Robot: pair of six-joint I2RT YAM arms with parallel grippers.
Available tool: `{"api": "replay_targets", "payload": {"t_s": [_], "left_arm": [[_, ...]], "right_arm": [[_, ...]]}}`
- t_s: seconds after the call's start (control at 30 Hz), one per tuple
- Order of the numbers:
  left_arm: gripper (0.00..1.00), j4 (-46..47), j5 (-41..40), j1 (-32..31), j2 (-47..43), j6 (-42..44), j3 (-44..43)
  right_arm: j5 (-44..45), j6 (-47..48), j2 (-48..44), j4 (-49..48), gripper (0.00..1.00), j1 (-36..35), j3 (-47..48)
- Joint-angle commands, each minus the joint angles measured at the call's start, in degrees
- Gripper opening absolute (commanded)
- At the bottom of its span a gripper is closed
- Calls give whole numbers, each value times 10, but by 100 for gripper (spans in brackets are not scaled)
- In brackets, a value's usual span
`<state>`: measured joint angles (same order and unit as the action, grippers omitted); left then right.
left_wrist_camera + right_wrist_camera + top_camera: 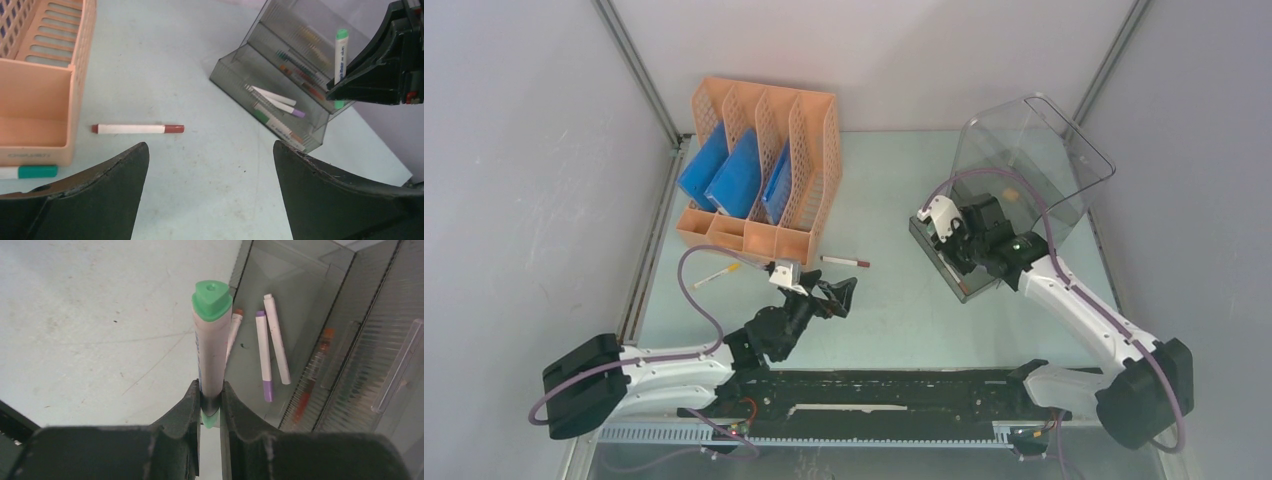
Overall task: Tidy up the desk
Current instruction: Pick up the stationery from the center of the board, then place the stationery in the drawer.
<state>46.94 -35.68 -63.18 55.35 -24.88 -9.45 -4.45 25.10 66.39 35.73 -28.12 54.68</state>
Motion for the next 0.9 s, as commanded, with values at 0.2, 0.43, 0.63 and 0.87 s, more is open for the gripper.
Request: {"api": "replay_targets", "payload": {"t_s": [0.2,0.43,0.63,0.87], "left_arm": [[100,-49,-41,9,-29,9,9],[100,-67,-51,13,-56,4,21],[100,-84,-57,15,-78,-1,30],[100,-106,-62,21,-96,-10,38]], "right_arm": [[73,-5,53,-18,2,13,-1],[98,-15,94,-18,5,24,-1],[121,-19,130,-18,9,25,-1],[132,-21,153,-17,15,25,-1]]}}
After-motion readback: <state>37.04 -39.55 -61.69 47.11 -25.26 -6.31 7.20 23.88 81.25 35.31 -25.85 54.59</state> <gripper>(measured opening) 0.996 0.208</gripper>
